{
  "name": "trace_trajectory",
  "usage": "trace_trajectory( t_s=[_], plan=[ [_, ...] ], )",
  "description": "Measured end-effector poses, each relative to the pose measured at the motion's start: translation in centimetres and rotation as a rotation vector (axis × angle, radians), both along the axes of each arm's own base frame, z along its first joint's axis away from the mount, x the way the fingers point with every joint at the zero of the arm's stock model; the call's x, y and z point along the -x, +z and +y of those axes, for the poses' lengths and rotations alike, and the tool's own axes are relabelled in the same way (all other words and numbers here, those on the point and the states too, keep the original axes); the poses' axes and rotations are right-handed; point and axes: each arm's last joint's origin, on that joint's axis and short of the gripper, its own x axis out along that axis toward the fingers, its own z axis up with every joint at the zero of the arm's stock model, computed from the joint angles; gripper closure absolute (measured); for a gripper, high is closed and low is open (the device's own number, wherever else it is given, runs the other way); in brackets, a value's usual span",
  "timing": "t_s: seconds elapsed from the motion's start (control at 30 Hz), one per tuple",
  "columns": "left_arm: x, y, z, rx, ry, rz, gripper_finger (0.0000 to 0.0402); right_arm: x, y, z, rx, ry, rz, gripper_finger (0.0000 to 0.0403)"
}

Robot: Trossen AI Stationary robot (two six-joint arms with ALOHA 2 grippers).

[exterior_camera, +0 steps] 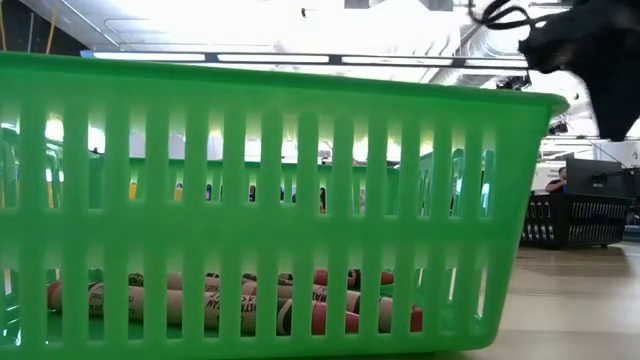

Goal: Sort crayons
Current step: Put the bottom pink crayon into the green bin

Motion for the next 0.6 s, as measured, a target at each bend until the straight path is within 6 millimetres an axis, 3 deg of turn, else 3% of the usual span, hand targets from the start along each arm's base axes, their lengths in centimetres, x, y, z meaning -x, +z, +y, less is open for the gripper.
trace_trajectory(
  t_s=[0.13, 0.37, 0.47, 0.6],
  plan=[
    [1.0, 0.5, 0.4, 0.014, -0.065, -0.030, 0.0300, 0.4, 0.0, 1.1, -0.030, 0.285, 0.032, 0.0313],
    [2.1, 1.0, 0.6, 0.000, -0.112, -0.060, 0.0300, 0.8, -0.5, 2.5, -0.165, 0.939, 0.119, 0.0313],
    [2.1, 0.9, 0.6, 0.048, -0.110, -0.055, 0.0300, 0.9, -1.0, 2.7, -0.231, 1.046, 0.180, 0.0313],
    [1.9, 0.6, 0.6, 0.107, -0.106, -0.040, 0.0300, 0.8, -1.6, 2.8, -0.242, 1.059, 0.256, 0.0313]
  ],
)
